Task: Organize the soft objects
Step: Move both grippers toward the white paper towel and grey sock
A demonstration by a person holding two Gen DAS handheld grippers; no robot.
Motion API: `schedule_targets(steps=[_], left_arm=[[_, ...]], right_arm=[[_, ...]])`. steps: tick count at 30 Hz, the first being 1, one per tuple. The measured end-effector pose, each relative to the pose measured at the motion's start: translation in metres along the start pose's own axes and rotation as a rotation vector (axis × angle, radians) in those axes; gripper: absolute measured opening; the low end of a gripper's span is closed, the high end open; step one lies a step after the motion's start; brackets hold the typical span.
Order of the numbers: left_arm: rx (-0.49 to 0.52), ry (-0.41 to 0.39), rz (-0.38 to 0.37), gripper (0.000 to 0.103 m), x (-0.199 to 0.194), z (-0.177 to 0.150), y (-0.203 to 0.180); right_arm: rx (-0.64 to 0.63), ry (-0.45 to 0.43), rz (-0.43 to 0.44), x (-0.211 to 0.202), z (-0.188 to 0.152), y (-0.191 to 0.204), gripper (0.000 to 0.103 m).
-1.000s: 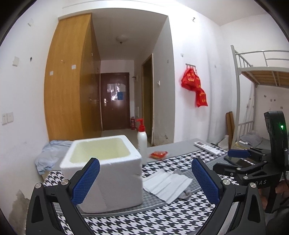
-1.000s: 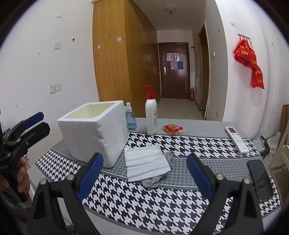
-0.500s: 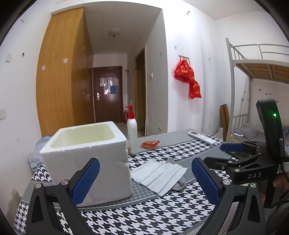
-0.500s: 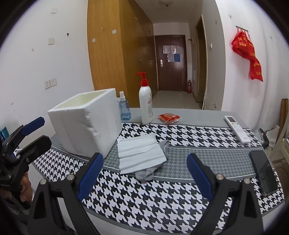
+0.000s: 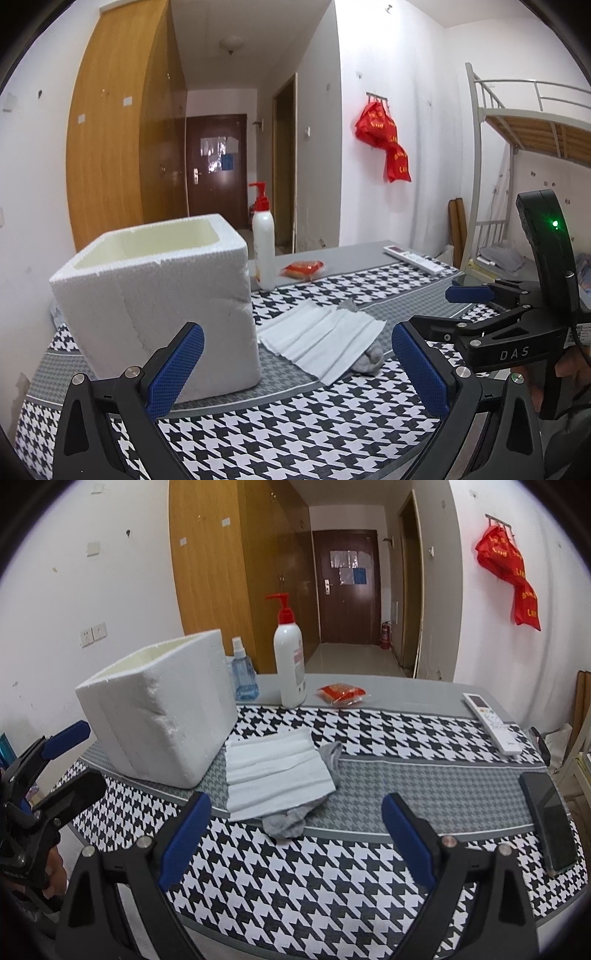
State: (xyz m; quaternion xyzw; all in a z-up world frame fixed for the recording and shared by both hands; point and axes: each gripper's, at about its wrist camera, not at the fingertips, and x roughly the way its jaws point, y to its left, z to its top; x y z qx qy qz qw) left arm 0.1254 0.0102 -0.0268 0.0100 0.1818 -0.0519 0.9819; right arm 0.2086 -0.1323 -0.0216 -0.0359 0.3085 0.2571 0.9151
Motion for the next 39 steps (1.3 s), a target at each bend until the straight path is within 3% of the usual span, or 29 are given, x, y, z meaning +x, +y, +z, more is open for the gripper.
schedule_targets(steps=[7, 8, 10, 17, 25, 36, 39], left_arm=[[-0.008, 0.017, 0.005, 0.102, 0.006, -0.002, 0.005], [-0.01, 0.018, 0.005, 0.102, 0.006, -0.002, 0.006], [-0.016, 0.022, 0.009, 0.102, 0.008, -0.003, 0.008], [-0.026, 0.051, 0.012, 0.102, 0.019, -0.006, 0.012], [-0.032, 0.094, 0.007, 0.102, 0.03, -0.011, 0.014], [-0.044, 0.148, 0.0, 0.102, 0.043, -0.018, 0.017], [-0.048, 0.162, 0.0, 0.102, 0.046, -0.02, 0.018]], right_arm=[[-0.001, 0.051, 0.013, 0.022, -0.005, -0.001, 0.095], [-0.003, 0.053, 0.023, 0.024, -0.005, -0.002, 0.094], [-0.008, 0.078, 0.032, 0.03, -0.006, -0.002, 0.081], [-0.01, 0.129, 0.032, 0.047, -0.01, -0.003, 0.077], [-0.041, 0.184, -0.002, 0.064, -0.013, 0.0, 0.062], [-0.061, 0.211, -0.005, 0.076, -0.014, 0.003, 0.062], [-0.07, 0.22, -0.01, 0.08, -0.015, 0.003, 0.055]])
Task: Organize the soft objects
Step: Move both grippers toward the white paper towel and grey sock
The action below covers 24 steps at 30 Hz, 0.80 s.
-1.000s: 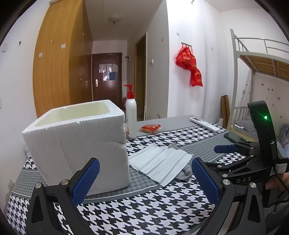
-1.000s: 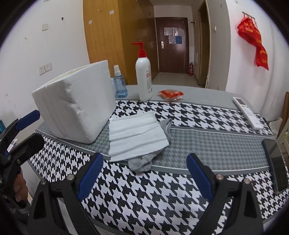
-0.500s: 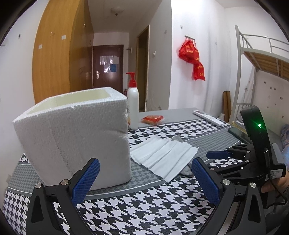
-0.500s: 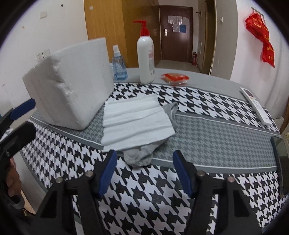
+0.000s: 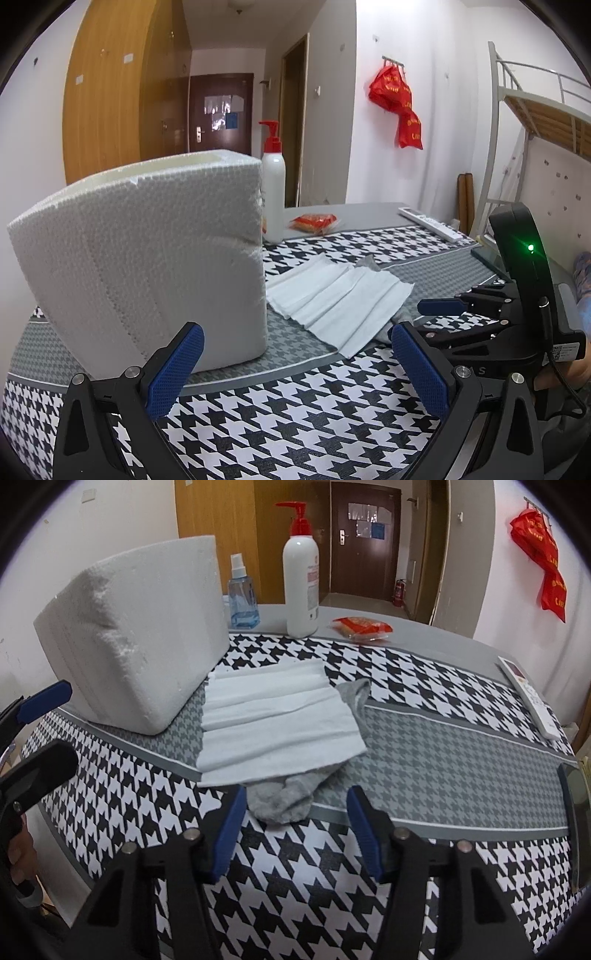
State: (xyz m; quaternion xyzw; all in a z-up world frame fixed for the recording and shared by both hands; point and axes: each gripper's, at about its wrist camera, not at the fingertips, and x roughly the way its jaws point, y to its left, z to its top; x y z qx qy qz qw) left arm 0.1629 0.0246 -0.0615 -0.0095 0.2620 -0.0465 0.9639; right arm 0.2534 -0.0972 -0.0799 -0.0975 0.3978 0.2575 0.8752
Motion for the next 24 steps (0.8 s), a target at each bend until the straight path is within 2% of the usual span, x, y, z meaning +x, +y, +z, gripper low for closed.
schedule_targets(steps=[4, 9, 11, 13, 21, 24], left_arm=[[-0.002, 0.006, 0.003, 0.102, 0.002, 0.0, 0.0], [0.002, 0.011, -0.003, 0.102, 0.004, 0.0, -0.001], [0.004, 0.014, -0.004, 0.102, 0.006, 0.001, -0.002], [0.003, 0.016, -0.004, 0.102, 0.007, 0.001, -0.002], [0.009, 0.026, -0.015, 0.102, 0.01, 0.001, -0.009], [0.017, 0.026, -0.017, 0.102, 0.011, 0.003, -0.012]], right_arm=[[-0.003, 0.005, 0.003, 0.004, 0.001, -0.001, 0.049], [-0.003, 0.013, 0.005, 0.008, 0.003, -0.002, 0.048], [-0.015, 0.017, 0.01, 0.01, 0.003, 0.001, 0.045], [-0.03, 0.028, 0.013, 0.013, 0.004, 0.003, 0.036], [-0.017, 0.037, 0.031, 0.014, 0.004, -0.004, 0.021], [0.004, 0.037, 0.03, 0.01, 0.001, -0.011, 0.02]])
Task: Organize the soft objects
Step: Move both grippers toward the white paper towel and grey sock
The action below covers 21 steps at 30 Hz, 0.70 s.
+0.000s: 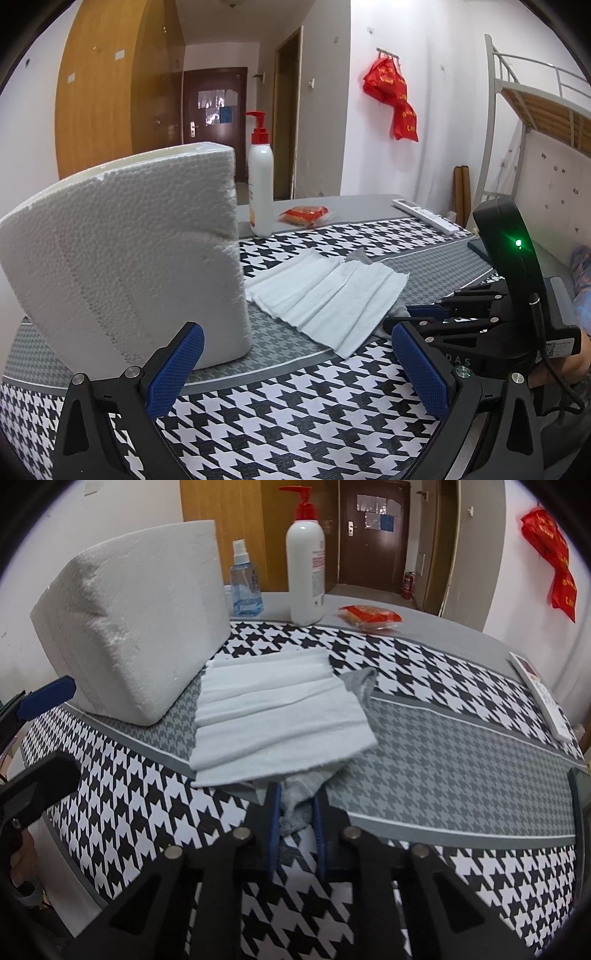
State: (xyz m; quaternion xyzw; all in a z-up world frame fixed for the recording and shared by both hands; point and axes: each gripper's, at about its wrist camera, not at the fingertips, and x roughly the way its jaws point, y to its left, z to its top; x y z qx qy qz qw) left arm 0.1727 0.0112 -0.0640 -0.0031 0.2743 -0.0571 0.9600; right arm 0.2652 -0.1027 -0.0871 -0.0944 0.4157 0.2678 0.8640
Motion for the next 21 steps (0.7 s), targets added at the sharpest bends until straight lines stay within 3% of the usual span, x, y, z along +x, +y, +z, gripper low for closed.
schedule_targets(steps=[16, 17, 19, 21], left_arm=[[0.072, 0.026, -0.089, 0.102, 0.016, 0.009, -0.044], [0.078, 0.028, -0.099, 0.102, 0.018, 0.01, -0.047], [0.087, 0.031, -0.11, 0.102, 0.02, 0.012, -0.053], [0.094, 0.035, -0.124, 0.102, 0.021, 0.015, -0.057]], right_arm=[[0.117, -0.008, -0.094, -0.041, -0.029, -0.054, 0.022], [0.122, -0.004, -0.094, -0.042, -0.03, -0.057, 0.024], [0.128, -0.01, -0.104, -0.045, -0.032, -0.06, 0.042], [0.131, -0.026, -0.1, -0.05, -0.035, -0.063, 0.048]])
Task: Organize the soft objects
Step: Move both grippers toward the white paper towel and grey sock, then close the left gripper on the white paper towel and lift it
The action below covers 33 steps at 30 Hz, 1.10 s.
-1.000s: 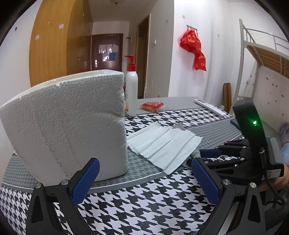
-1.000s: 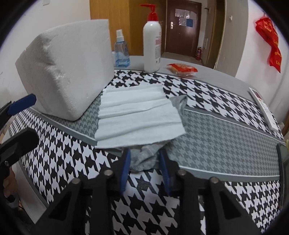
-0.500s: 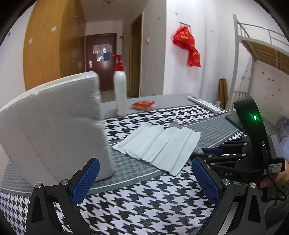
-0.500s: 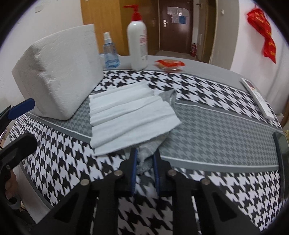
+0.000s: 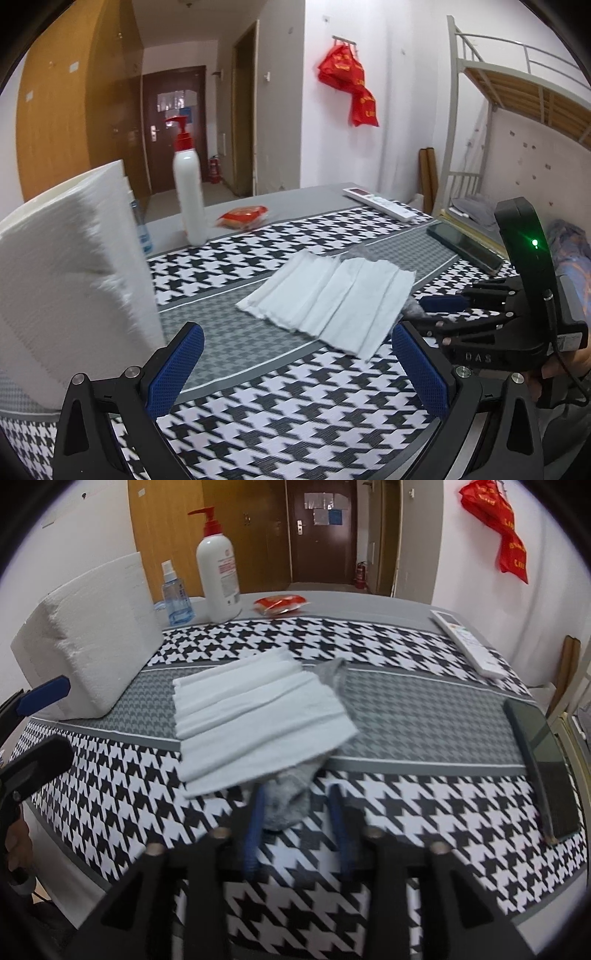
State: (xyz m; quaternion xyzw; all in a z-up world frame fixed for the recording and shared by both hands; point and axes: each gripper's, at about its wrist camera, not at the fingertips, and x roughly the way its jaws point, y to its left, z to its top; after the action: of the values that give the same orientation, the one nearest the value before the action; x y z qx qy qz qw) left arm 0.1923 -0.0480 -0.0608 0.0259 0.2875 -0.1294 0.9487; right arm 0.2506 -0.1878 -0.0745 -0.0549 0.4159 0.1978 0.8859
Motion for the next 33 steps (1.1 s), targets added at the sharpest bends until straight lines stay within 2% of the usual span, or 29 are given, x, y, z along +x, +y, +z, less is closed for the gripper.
schedule_targets(steps=[2, 9, 12, 15, 16, 33], left_arm=[[0.014, 0.0, -0.013, 0.102, 0.001, 0.003, -0.004], [0.029, 0.009, -0.028, 0.102, 0.009, 0.014, -0.012], [0.028, 0.029, -0.027, 0.102, 0.017, 0.017, -0.013], [0.034, 0.041, -0.029, 0.102, 0.022, 0.018, -0.014], [0.033, 0.049, -0.032, 0.102, 0.024, 0.019, -0.014], [0.069, 0.147, -0.056, 0.102, 0.063, 0.027, -0.024]], right_arm=[[0.01, -0.007, 0.011, -0.005, -0.003, -0.003, 0.049], [0.021, -0.048, 0.018, -0.016, -0.009, -0.008, 0.061], [0.027, -0.06, 0.038, -0.018, -0.007, -0.011, 0.063], [0.031, -0.084, 0.044, -0.023, -0.007, -0.014, 0.082], [0.03, -0.094, 0.044, -0.025, -0.008, -0.015, 0.086], [0.041, -0.091, 0.034, -0.022, -0.013, -0.033, 0.089]])
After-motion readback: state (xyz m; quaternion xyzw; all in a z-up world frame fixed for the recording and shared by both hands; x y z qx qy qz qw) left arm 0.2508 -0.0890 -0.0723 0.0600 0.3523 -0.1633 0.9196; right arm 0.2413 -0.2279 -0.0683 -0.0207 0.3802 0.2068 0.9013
